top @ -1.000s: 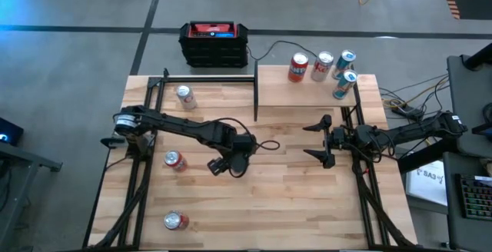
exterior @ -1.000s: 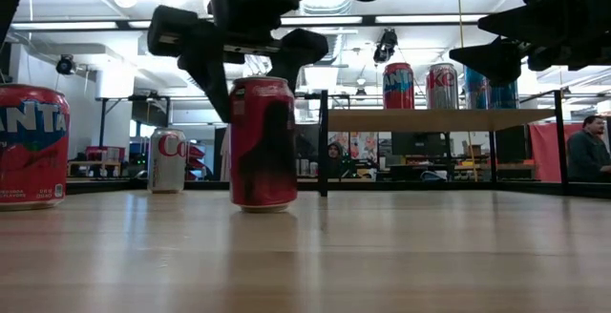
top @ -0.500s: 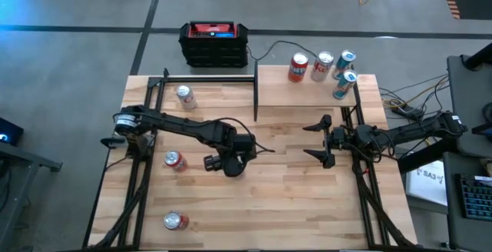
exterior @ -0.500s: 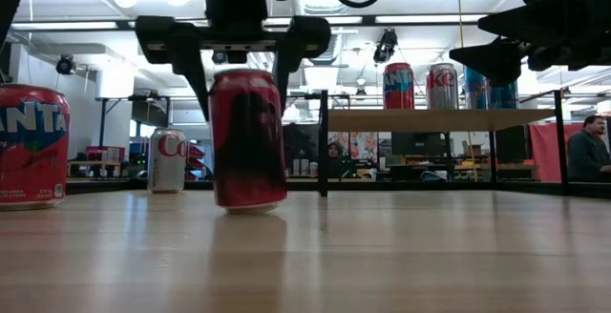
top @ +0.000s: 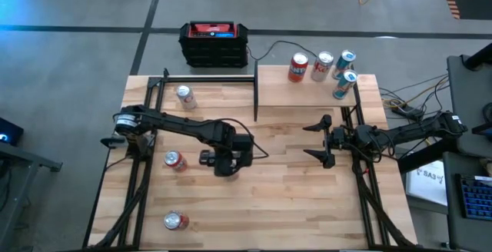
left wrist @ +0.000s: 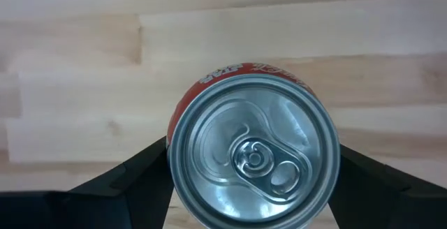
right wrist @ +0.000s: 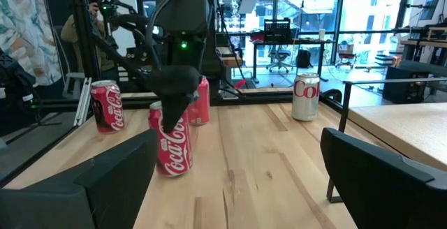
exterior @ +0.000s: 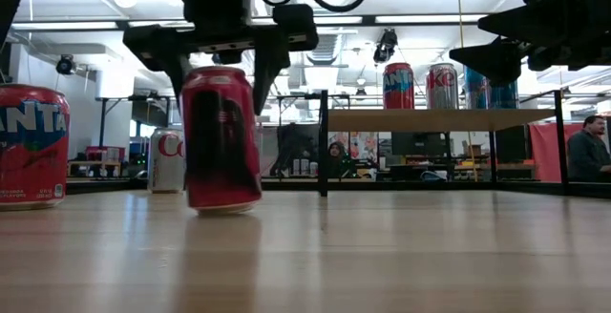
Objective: Place canned beverage on shelf
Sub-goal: Put the top red white soda can on the shelf
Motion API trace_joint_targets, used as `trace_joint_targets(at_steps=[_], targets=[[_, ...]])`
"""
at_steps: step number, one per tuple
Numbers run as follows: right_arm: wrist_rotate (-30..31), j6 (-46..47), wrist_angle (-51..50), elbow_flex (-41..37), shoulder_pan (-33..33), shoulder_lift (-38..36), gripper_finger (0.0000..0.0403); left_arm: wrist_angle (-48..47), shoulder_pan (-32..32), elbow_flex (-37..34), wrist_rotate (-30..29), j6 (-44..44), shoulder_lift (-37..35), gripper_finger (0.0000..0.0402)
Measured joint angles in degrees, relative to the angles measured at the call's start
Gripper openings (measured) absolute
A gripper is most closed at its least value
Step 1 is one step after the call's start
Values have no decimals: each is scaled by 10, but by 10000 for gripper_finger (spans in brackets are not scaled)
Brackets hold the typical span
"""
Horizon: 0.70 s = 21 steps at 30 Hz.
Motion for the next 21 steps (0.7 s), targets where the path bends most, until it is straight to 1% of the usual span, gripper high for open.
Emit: trace_joint_targets(at_steps=[3,5,16,21], targets=[[0,0,0,0,0,0,383,-16,0,8,0,36,0,286],[0,0,0,0,0,0,383,-16,0,15,1,38,1,286],[0,0,0,0,0,0,383,-22,0,18,16,-43,3,294],[0,0,0,0,0,0,383,-19,2,18,17,-106,12,295]])
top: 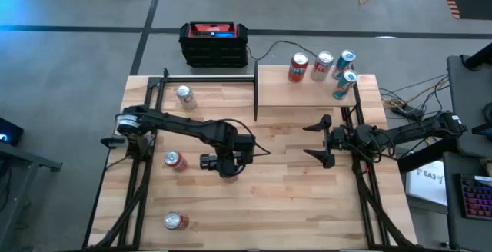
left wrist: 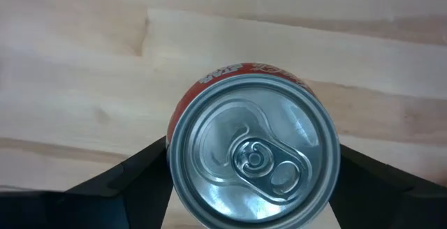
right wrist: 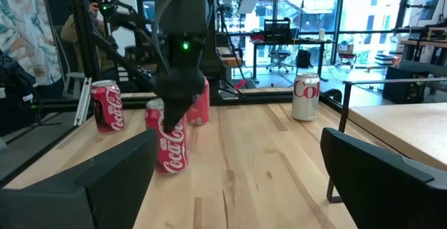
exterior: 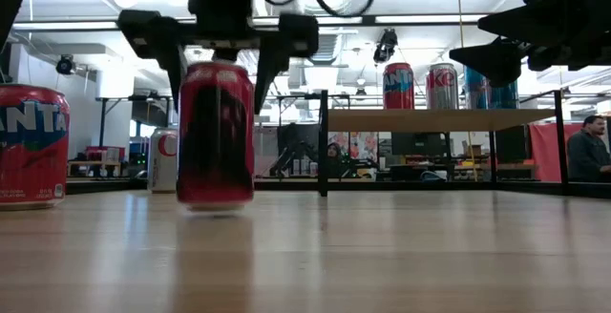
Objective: Place canned beverage on shelf
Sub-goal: Put the top red white soda can on the shelf
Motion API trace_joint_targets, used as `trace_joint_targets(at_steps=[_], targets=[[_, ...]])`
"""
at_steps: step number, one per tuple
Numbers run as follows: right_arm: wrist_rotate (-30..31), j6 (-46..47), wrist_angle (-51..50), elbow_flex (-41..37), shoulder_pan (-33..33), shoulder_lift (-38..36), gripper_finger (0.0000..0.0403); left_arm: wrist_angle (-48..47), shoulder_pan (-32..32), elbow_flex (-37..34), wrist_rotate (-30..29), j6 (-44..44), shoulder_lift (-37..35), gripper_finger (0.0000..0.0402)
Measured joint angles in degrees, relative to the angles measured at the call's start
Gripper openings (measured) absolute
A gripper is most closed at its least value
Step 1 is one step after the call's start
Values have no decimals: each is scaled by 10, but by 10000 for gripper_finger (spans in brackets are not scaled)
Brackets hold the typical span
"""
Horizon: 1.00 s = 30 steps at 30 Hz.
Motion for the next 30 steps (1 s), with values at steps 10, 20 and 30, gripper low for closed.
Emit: trace_joint_targets(at_steps=[10,20,30], targets=[[0,0,0,0,0,0,383,-7,5,15,10,-65,38,303],[0,0,0,0,0,0,383,-29,10,65,-9,-127,46,339],[0,0,0,0,0,0,383,-25,10,61,-30,-217,45,366]])
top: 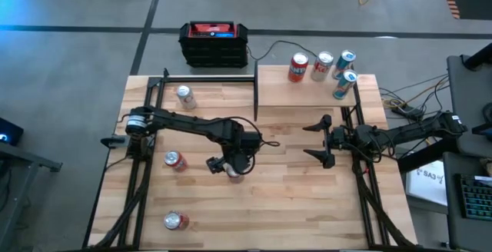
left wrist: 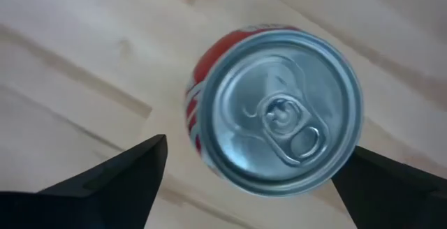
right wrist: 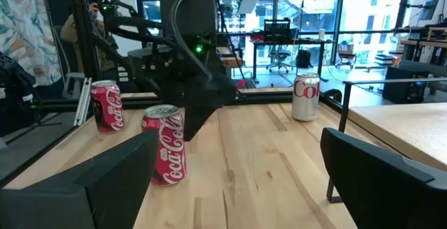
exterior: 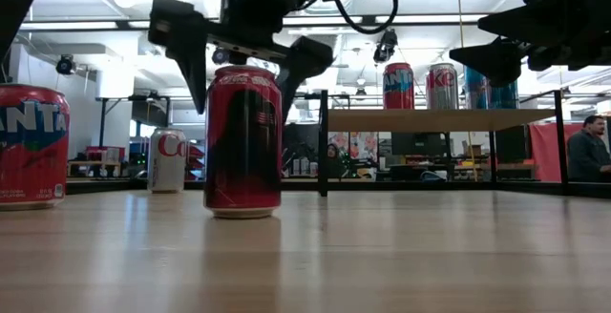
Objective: Place canned beverage on shelf
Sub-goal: Put the top red white soda can on the shelf
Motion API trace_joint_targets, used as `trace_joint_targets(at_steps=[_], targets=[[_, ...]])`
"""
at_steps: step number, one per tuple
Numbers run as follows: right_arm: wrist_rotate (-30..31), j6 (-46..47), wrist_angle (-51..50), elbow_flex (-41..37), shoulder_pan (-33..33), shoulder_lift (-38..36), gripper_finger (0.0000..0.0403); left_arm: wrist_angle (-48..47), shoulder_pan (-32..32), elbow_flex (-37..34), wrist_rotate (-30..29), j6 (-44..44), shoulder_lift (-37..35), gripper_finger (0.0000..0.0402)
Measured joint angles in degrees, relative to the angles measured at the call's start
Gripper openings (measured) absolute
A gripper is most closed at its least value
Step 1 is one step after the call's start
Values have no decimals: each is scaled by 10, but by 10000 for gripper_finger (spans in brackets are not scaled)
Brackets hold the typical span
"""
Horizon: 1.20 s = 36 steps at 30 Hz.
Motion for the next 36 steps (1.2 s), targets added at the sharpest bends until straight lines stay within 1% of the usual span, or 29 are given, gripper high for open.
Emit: trace_joint_targets(at_steps=[5,7,10,15,23,26,29,31,36], targets=[[0,0,0,0,0,0,383,4,0,12,-3,-136,-1,394],[0,0,0,0,0,0,383,5,0,17,-15,-189,-2,398],[0,0,0,0,0,0,383,-9,0,23,-38,-251,-2,398],[0,0,0,0,0,0,383,-45,0,26,-44,-385,-2,400],[0,0,0,0,0,0,383,-45,-24,54,-48,-562,-3,400],[0,0,0,0,0,0,383,-36,-35,60,-66,-629,-3,400],[0,0,0,0,0,0,383,-29,-47,60,-88,-686,-3,400],[0,0,0,0,0,0,383,-25,-55,60,-92,-713,-2,400],[0,0,0,0,0,0,383,-13,-66,60,-93,-742,-1,400]])
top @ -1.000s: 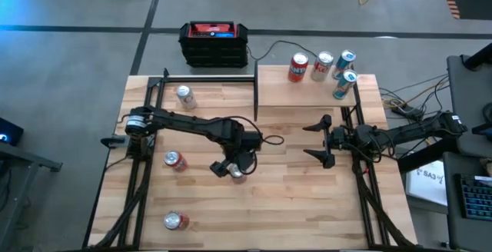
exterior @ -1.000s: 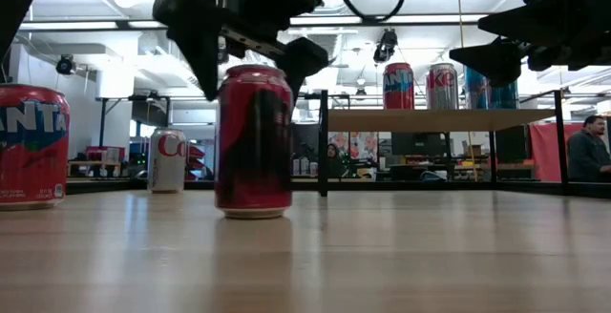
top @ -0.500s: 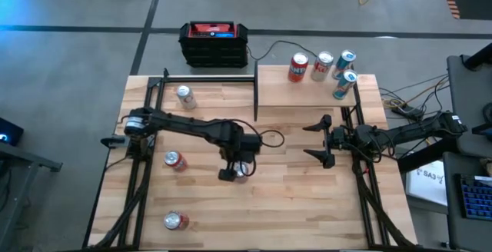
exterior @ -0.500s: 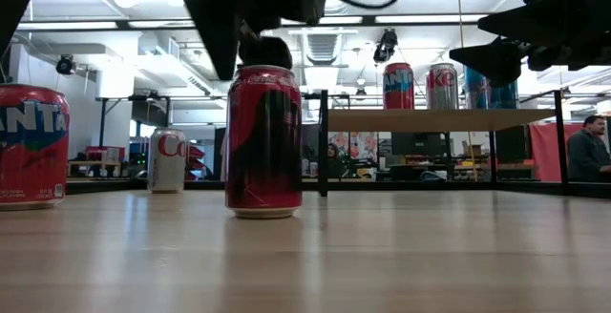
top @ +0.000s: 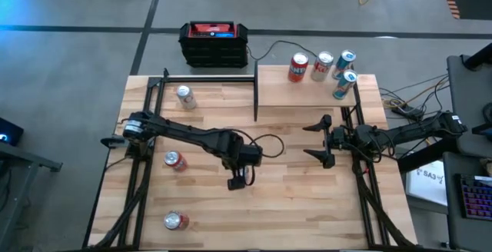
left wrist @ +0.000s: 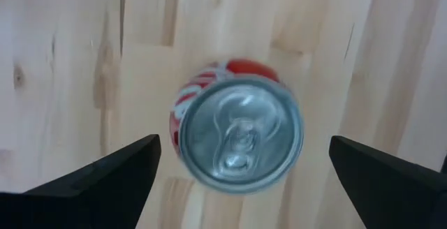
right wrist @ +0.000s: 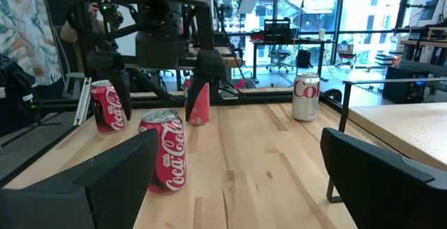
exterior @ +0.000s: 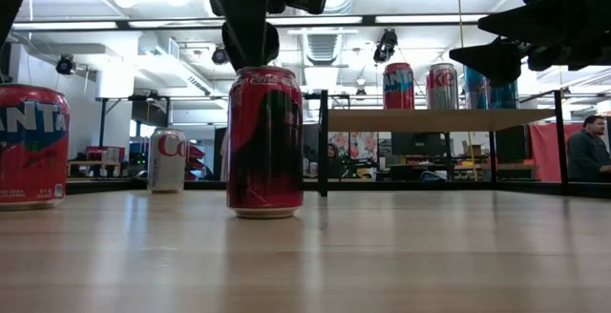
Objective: Place canned beverage on shelf
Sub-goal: Put the top red white soda can on the shelf
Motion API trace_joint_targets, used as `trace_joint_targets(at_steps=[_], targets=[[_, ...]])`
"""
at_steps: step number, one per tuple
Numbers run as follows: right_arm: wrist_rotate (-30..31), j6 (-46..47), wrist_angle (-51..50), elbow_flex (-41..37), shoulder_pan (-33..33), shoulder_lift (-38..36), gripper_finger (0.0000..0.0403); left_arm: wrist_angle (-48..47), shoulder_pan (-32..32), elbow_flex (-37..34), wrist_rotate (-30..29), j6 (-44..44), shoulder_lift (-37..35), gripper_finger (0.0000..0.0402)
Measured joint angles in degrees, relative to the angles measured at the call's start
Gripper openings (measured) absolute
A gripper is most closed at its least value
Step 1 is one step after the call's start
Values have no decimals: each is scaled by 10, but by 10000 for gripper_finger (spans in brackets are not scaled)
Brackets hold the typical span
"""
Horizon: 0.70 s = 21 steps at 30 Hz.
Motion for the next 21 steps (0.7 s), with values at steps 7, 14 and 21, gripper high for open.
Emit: trace_joint_targets(at_steps=[7,14,21], targets=[[0,0,0,0,0,0,383,62,0,0,0,-15,0,400],[0,0,0,0,0,0,383,52,0,-1,-2,-26,5,400],[0,0,0,0,0,0,383,48,0,-2,-72,-35,10,400]])
